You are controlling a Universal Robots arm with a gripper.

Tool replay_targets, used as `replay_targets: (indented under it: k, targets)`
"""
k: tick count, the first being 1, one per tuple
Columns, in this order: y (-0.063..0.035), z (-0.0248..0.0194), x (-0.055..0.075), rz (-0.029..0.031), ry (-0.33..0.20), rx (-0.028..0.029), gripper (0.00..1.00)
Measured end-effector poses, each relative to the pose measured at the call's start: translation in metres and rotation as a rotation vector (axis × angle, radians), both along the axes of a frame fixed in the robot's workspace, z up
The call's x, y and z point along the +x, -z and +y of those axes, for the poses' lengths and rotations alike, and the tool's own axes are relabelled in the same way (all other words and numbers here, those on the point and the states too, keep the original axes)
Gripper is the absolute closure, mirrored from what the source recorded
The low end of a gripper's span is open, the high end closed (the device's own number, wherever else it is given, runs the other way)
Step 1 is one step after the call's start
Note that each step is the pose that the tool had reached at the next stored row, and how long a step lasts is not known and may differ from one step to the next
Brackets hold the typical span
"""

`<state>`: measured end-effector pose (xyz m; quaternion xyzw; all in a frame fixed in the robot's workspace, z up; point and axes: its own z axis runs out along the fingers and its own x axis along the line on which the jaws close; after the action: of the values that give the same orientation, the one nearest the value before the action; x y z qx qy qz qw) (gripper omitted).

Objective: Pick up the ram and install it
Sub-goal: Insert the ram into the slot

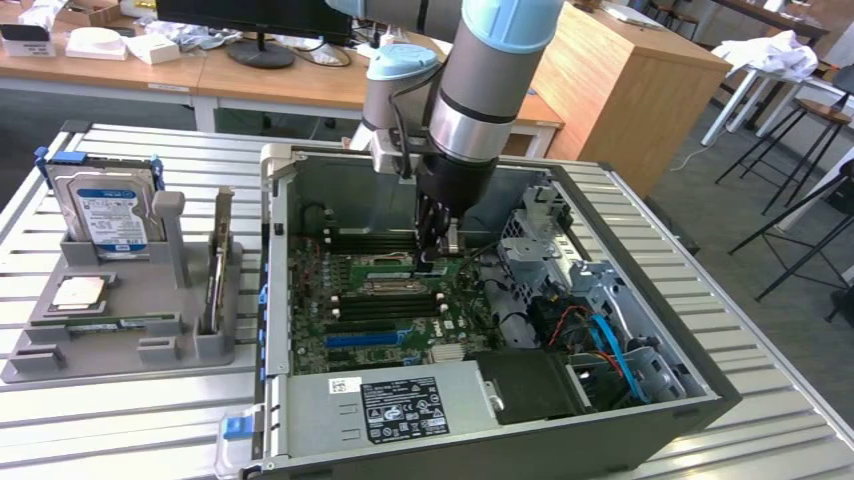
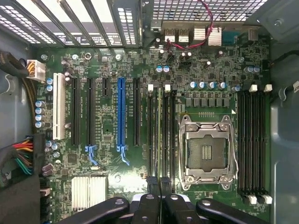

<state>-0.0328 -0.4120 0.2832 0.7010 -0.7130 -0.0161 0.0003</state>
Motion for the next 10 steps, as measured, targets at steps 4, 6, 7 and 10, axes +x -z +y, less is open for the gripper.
replay_targets:
  k: [4, 6, 7, 10]
  targets:
    - [0.0022, 0.0000, 0.0000, 0.0000, 0.000, 0.0000, 0.89]
    - [0.0032, 0.0000, 0.0000, 0.0000, 0.000, 0.0001, 0.89]
    - [0.0036, 0.0000, 0.0000, 0.0000, 0.000, -0.0001, 0.89]
    - [0.0050, 0.0000, 0.0000, 0.0000, 0.000, 0.0000, 0.89]
